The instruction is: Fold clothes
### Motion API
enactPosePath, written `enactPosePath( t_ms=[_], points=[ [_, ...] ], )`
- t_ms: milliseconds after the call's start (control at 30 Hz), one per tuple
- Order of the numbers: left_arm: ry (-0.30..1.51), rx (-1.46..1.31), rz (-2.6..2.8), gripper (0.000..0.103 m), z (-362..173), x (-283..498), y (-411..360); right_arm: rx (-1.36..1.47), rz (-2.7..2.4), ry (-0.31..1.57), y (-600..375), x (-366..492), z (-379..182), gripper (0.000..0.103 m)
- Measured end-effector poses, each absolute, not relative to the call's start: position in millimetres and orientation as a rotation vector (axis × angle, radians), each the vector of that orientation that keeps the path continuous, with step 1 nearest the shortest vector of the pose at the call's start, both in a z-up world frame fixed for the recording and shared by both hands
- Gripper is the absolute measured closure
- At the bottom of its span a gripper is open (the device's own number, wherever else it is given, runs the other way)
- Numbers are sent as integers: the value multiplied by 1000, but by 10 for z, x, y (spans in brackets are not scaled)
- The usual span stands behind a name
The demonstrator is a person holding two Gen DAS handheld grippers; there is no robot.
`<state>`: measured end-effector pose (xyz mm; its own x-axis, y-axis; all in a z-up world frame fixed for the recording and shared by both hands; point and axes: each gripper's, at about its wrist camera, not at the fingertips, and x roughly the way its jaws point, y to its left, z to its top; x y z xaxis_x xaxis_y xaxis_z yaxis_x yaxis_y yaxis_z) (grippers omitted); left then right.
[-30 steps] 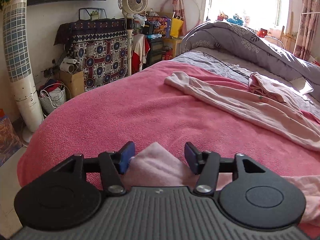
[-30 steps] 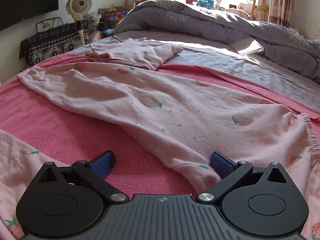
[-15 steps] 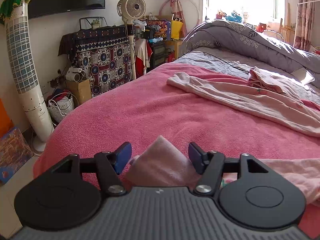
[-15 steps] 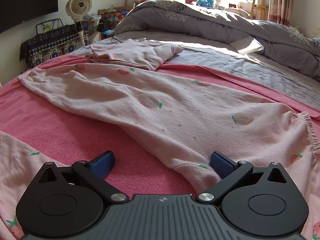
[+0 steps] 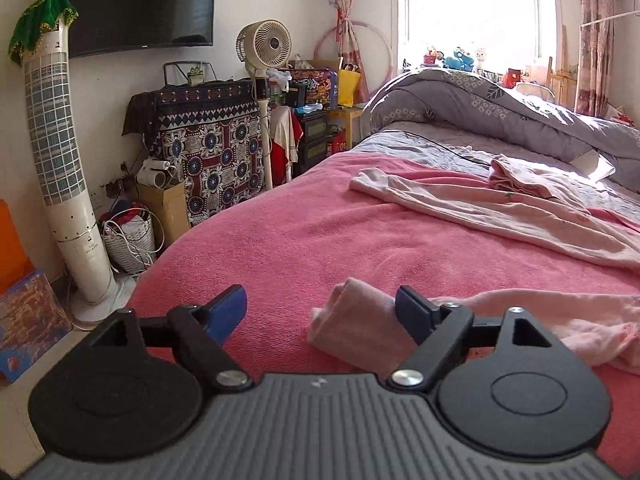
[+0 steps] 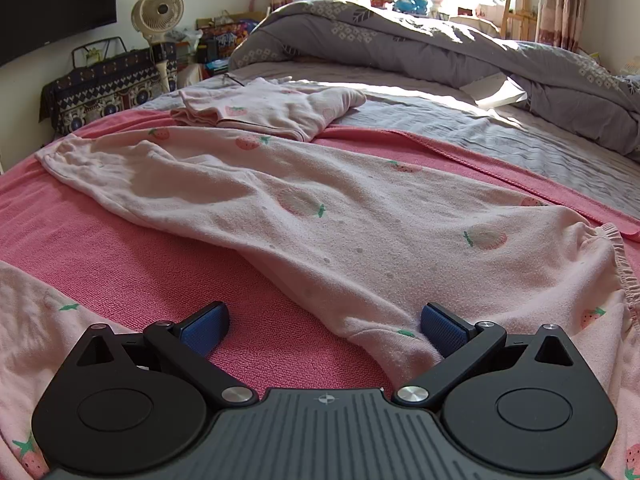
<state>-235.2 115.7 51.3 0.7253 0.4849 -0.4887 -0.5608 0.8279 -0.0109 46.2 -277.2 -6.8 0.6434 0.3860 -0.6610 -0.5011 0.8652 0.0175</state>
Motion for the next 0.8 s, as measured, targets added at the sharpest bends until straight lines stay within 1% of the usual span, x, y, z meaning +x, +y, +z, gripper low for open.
enactPosePath(
  t_ms=[233,367,400,500,567,633,700,800],
  points=[
    [482,-306,621,20,414,-2490,1434,-176,506,713,-2765,466,-60,0],
    [484,-328,617,20,371,-2488,1453,-136,422,770,-2769,486,38,1],
    [485,-327,615,20,367,-2484,1450,-105,380,753,-2846,423,107,5],
    [488,-316,611,19,360,-2467,1447,-15,349,547,-3350,38,349,4],
    [491,-301,613,18,363,-2452,1451,62,294,502,-3832,-174,410,3],
    [493,-289,616,16,366,-2432,1462,147,225,488,-4338,-364,445,6],
    [497,-278,618,16,367,-2403,1477,247,170,491,-4835,-525,451,15],
    [511,-268,631,16,355,-2318,1490,389,111,558,-5301,-542,310,24]
  ],
)
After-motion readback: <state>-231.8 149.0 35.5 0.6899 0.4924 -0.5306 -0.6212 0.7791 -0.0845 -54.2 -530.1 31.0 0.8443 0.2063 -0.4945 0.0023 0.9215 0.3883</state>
